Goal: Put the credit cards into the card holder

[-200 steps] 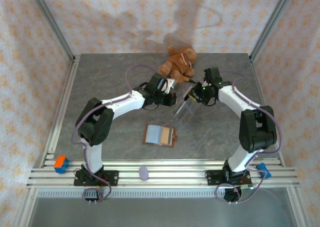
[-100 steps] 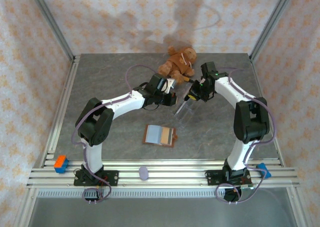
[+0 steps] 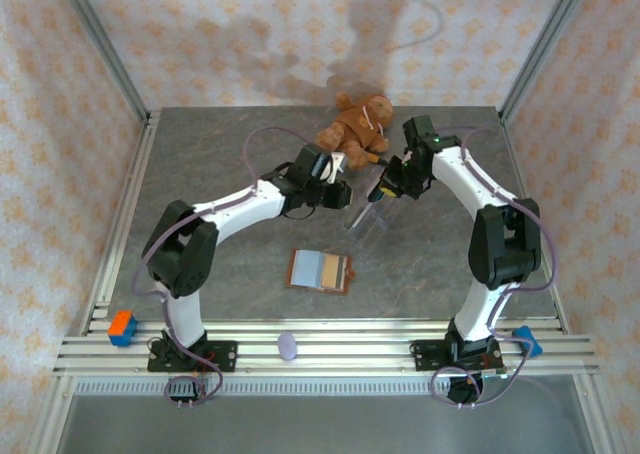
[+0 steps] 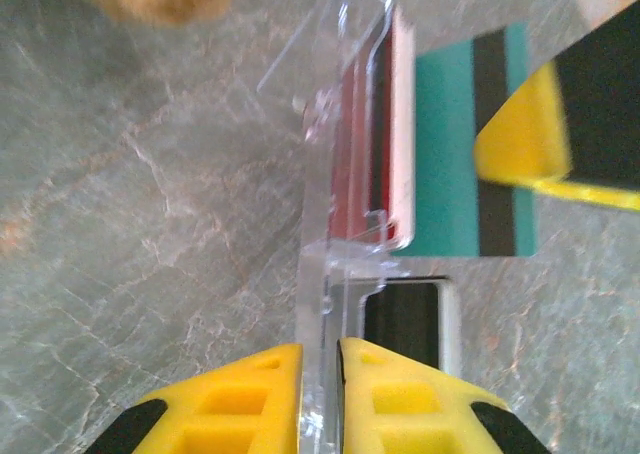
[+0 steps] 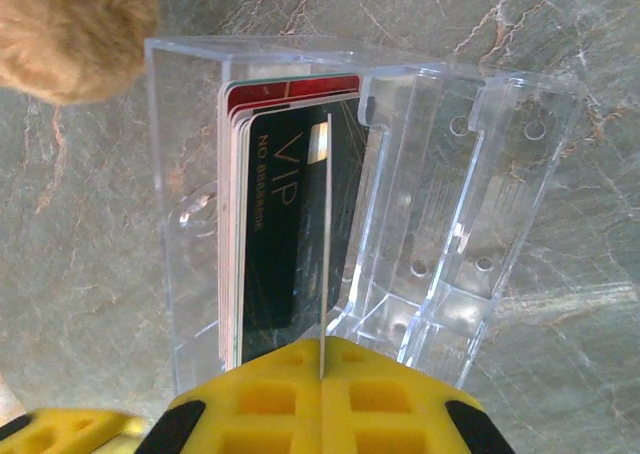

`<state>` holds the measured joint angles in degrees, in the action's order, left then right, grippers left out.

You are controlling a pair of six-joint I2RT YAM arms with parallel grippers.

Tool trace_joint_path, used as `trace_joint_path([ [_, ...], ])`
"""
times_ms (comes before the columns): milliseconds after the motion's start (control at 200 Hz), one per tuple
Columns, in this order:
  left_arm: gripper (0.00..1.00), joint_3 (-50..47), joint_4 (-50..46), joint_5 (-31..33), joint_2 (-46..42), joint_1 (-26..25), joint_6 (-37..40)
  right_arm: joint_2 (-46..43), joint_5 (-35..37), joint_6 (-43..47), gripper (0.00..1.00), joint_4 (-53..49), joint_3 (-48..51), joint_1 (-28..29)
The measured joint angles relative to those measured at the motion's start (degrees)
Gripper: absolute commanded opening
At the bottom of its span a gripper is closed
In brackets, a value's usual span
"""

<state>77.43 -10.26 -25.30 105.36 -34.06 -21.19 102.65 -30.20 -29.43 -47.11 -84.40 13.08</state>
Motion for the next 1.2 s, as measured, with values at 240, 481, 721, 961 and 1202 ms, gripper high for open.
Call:
trace_joint_path([
  [240, 0.21, 0.0, -1.6, 0.5, -5.8, 1.2, -0.3, -0.6, 0.2, 1.6, 0.00, -3.1, -1.0, 0.0],
  [481, 0.32, -7.0, -9.9, 0.2, -14.9, 1.6, -3.0, -10.4, -0.5, 5.7, 0.00, -4.9, 0.8, 0.0],
  [721, 0.34, -18.8, -18.0, -5.0, -23.4, 2.6, -7.0, -32.9, -7.2, 10.2, 0.00, -0.6, 16.5, 6.1],
  [961, 0.29, -30.8, -19.0, -7.2, -25.8, 2.7, -11.0, -37.7, -11.4, 3.1, 0.00, 15.9, 38.7, 19.6],
  [1202, 0.15, -37.8, -14.0, -7.2, -25.7, 4.7, -13.9, -28.8, -11.5, -4.8, 0.00, 34.6, 46.8, 27.2],
])
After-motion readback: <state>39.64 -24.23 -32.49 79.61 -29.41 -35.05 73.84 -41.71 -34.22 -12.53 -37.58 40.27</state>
